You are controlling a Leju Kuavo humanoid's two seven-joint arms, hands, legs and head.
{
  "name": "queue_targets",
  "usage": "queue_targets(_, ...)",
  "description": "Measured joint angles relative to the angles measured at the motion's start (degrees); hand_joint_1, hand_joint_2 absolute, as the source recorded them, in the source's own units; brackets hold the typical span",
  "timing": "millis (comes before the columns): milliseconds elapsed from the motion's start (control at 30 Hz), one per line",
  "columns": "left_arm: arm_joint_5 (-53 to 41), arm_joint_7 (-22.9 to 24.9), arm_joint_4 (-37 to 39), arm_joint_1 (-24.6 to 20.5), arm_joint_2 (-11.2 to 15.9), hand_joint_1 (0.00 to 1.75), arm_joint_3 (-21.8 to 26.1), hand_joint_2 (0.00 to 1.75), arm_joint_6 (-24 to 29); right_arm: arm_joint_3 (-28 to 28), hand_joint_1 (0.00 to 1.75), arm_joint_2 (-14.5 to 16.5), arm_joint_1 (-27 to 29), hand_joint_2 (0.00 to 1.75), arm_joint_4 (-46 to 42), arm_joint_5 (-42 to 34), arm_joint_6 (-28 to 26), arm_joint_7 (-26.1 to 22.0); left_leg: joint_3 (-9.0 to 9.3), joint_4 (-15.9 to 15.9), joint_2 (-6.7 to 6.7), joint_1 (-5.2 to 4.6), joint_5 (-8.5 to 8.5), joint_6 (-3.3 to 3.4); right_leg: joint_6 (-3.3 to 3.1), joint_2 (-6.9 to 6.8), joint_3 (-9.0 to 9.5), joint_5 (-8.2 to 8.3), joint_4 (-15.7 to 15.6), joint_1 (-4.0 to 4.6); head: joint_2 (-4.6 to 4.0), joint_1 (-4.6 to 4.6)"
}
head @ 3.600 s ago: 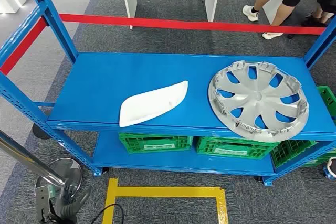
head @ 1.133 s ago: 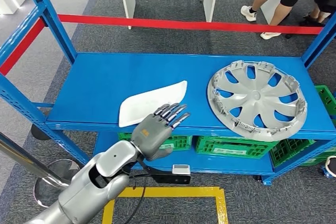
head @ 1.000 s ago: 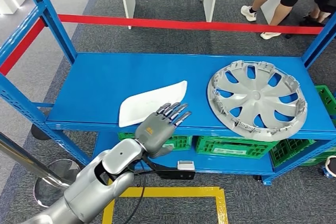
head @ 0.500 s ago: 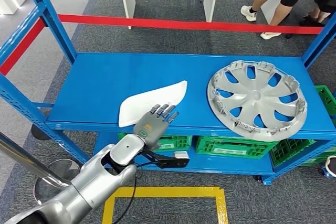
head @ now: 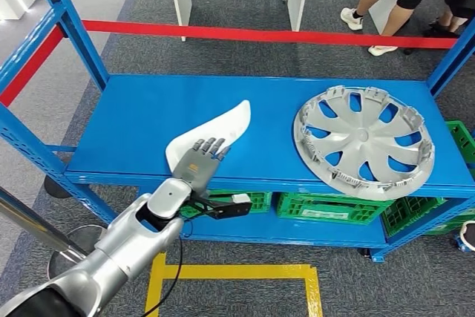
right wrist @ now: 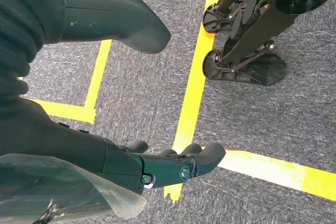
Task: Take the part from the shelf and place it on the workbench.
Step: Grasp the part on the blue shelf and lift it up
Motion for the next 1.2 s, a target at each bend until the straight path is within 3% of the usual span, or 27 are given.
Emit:
queue_targets(267, 2.2, -1.2, 0.2, -0.9, 0.0, 0.00, 3.3, 1.75, 1.6, 0.0, 0.00, 0.0, 0.1, 1.75, 0.0, -0.3, 0.0, -0.1, 0.00, 0.0, 0.00, 0.00, 0.00, 0.00, 0.00, 0.00, 0.00, 0.00, 0.0, 0.00, 0.00, 0.00)
queue_targets(700, 3.3, -2.0, -0.3, -1.6, 0.3, 0.00, 4.5, 1.75, 1.5, 0.0, 0.00, 0.0, 0.2, 1.75, 0.0, -0.3, 0.0, -0.3, 0.00, 0.0, 0.00, 0.00, 0.00, 0.00, 0.00, 0.00, 0.00, 0.00, 0.0, 0.00, 0.00, 0.00)
queue_targets(1200, -0.9, 1.6, 1.5, -2.9, 0.1, 0.00, 4.3, 1.75, 0.3, 0.3, 0.00, 0.0, 0.1, 1.75, 0.0, -0.5, 0.0, -0.3, 0.00, 0.0, 0.00, 0.00, 0.00, 0.00, 0.00, 0.00, 0.00, 0.00, 0.0, 0.00, 0.00, 0.00)
